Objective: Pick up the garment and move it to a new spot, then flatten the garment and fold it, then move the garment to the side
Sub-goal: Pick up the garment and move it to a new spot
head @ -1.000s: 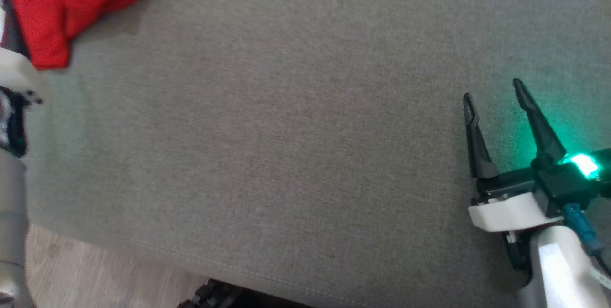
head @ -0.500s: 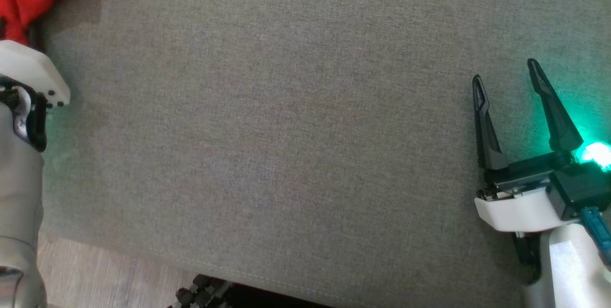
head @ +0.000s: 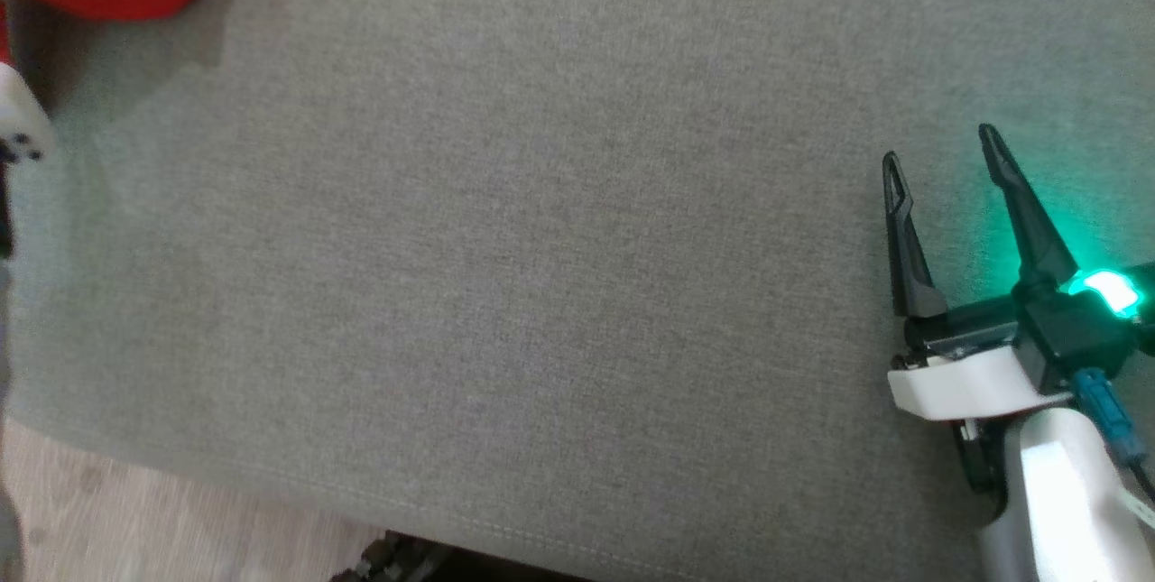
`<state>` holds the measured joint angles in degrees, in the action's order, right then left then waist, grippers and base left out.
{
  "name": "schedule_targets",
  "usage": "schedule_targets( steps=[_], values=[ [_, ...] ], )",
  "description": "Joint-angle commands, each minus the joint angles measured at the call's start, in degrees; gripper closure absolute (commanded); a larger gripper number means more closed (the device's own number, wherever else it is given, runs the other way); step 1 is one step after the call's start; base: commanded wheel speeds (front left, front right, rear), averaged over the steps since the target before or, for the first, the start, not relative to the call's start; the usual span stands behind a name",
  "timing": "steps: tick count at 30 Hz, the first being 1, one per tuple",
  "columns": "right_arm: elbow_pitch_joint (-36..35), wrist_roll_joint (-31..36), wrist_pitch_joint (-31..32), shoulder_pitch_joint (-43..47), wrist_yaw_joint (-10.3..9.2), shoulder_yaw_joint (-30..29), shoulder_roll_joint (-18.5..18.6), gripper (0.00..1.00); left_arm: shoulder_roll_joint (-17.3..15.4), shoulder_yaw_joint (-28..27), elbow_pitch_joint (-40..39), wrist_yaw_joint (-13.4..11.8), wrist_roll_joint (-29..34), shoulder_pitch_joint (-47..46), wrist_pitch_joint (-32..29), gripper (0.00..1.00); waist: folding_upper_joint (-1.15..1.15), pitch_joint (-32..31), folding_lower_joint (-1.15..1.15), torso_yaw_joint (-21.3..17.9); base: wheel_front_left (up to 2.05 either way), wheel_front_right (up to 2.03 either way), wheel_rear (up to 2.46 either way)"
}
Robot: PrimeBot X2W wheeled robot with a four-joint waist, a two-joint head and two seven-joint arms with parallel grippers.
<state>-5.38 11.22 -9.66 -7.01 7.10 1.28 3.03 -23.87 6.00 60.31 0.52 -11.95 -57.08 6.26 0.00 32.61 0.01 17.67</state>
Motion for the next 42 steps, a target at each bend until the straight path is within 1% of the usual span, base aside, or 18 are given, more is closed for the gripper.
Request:
schedule_targets(
  steps=[1,4,5,6,7,9,14,17,20,22,23,27,28,33,37,39,42],
  values=[
    [0.59,-0.73,-0.88,0.06,0.39,1.04,-0.02,0.00,-5.61,-0.73,-1.87,-0.30,0.75,-2.02,1.30,1.00,0.00,-2.71,-0.01,-0.14,0.00,0.00,0.00],
    [3.02,-1.71,-2.00,-0.11,0.39,1.03,-0.09,0.00,-7.65,0.34,-2.90,-0.13,2.03,-3.67,1.96,1.00,0.00,-6.34,-0.01,-0.67,0.00,0.00,0.00],
    [4.71,-3.18,-2.78,-0.01,0.39,0.84,-0.12,0.00,-9.18,1.32,-4.14,0.02,3.19,-4.90,2.15,1.00,0.00,-9.03,-0.01,-1.08,0.00,0.00,0.00],
    [4.71,-3.18,-2.78,-0.01,0.39,0.84,-0.12,0.00,-9.18,1.32,-4.14,0.02,3.19,-4.90,2.15,1.00,0.00,-9.03,-0.01,-1.08,0.00,0.00,0.00],
    [6.42,-4.70,-3.47,0.35,0.39,0.62,-0.13,0.00,-10.60,2.41,-5.52,0.57,4.30,-6.07,1.43,1.00,0.00,-11.78,-0.01,-1.59,0.00,0.00,0.00],
    [8.17,-6.25,-4.12,0.83,0.39,0.25,-0.13,0.00,-11.65,3.61,-7.23,1.36,5.32,-7.18,0.37,1.00,0.00,-14.85,-0.01,-2.23,0.00,0.00,0.00],
    [11.85,-9.96,-5.09,2.48,0.39,-1.10,-0.14,0.00,-12.70,6.89,-12.77,3.81,7.17,-9.84,-4.11,1.00,0.00,-22.09,-0.01,-4.45,0.00,0.00,0.00],
    [13.47,-12.05,-5.27,3.51,0.39,-1.87,-0.14,0.00,-12.25,9.31,-16.79,5.37,7.51,-11.22,-6.95,1.00,0.00,-25.47,-0.01,-6.25,0.00,0.00,0.00],
    [13.64,-13.36,-5.31,4.20,0.39,-2.20,-0.14,0.00,-10.43,11.53,-20.64,6.32,6.32,-12.15,-9.19,1.00,0.00,-27.93,-0.01,-8.44,0.00,0.00,0.00],
    [13.51,-14.03,-5.31,4.71,0.39,-2.36,-0.14,0.00,-8.48,12.79,-23.23,6.64,4.52,-12.24,-10.48,1.00,0.00,-28.98,-0.01,-10.03,0.00,0.00,0.00],
    [13.38,-14.50,-5.32,5.13,0.39,-2.60,-0.14,0.00,-6.36,14.35,-25.98,6.81,2.55,-11.92,-11.70,1.00,0.00,-29.54,-0.01,-11.57,0.00,0.00,0.00],
    [13.49,-15.02,-5.32,5.52,0.39,-2.34,-0.14,0.00,-1.82,17.92,-31.48,6.92,-1.40,-9.85,-13.28,1.00,0.00,-29.49,-0.01,-14.59,0.00,0.00,0.00],
    [13.49,-15.02,-5.32,5.52,0.39,-2.34,-0.14,0.00,-1.82,17.92,-31.48,6.92,-1.40,-9.85,-13.28,1.00,0.00,-29.49,-0.01,-14.59,0.00,0.00,0.00],
    [13.36,-15.42,-5.33,4.36,0.39,-0.69,-0.15,0.00,3.57,20.14,-36.26,6.94,-6.04,-5.84,-13.70,1.00,0.00,-27.25,-0.01,-18.84,0.00,0.00,0.00],
    [13.15,-15.59,-5.33,3.05,0.39,-0.06,-0.15,0.00,7.10,20.90,-38.38,6.26,-8.12,-2.35,-12.40,1.00,0.00,-24.39,-0.01,-21.57,0.00,0.00,0.00],
    [13.10,-15.70,-5.33,2.57,0.39,0.12,-0.15,0.00,8.39,21.81,-38.24,6.07,-8.74,0.52,-11.41,1.00,0.00,-22.96,-0.01,-22.65,0.00,0.00,0.00],
    [13.00,-15.93,-5.33,1.81,0.39,0.48,-0.15,0.00,9.18,23.30,-35.80,5.26,-8.73,6.27,-9.36,1.00,0.00,-21.02,-0.01,-23.99,0.00,0.00,0.00]
  ],
)
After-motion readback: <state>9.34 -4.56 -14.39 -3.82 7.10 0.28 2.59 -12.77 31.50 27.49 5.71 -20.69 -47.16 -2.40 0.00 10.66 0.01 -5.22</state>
